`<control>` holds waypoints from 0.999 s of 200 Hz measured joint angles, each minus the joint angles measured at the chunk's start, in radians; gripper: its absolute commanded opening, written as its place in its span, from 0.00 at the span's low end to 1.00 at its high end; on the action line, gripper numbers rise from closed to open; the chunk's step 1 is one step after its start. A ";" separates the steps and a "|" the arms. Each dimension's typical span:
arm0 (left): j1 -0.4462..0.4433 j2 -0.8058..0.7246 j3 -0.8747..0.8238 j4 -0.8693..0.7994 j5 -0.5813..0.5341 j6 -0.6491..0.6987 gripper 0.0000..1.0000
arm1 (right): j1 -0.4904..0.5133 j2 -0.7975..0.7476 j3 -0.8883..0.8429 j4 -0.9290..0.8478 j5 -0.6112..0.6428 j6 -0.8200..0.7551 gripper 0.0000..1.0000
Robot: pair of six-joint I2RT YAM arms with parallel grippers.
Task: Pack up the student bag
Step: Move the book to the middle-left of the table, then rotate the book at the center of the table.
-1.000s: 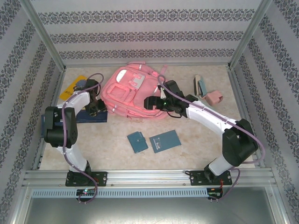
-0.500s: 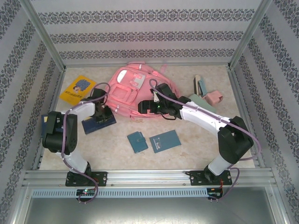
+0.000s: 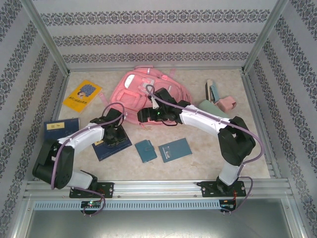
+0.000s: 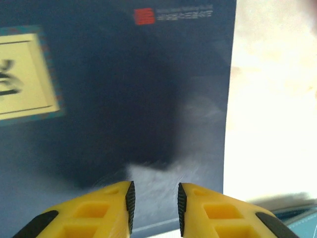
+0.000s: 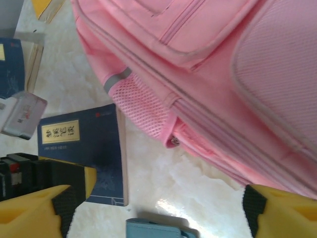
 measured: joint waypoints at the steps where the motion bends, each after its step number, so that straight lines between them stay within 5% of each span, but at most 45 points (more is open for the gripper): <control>1: 0.000 -0.002 0.000 -0.002 0.000 0.000 0.32 | 0.000 0.002 0.001 0.001 -0.002 0.003 0.79; 31: 0.089 -0.045 0.037 -0.066 -0.034 0.042 0.32 | 0.037 0.033 0.008 0.014 -0.024 0.010 0.64; 95: 0.356 0.070 0.107 -0.082 -0.047 0.134 0.29 | 0.156 0.119 0.036 0.053 -0.084 0.002 0.08; 139: 0.451 0.163 0.107 -0.081 -0.053 0.150 0.28 | 0.250 0.253 0.114 0.037 -0.105 -0.043 0.03; 200: 0.459 0.138 0.066 -0.045 -0.029 0.142 0.26 | 0.288 0.389 0.174 0.016 -0.147 -0.071 0.02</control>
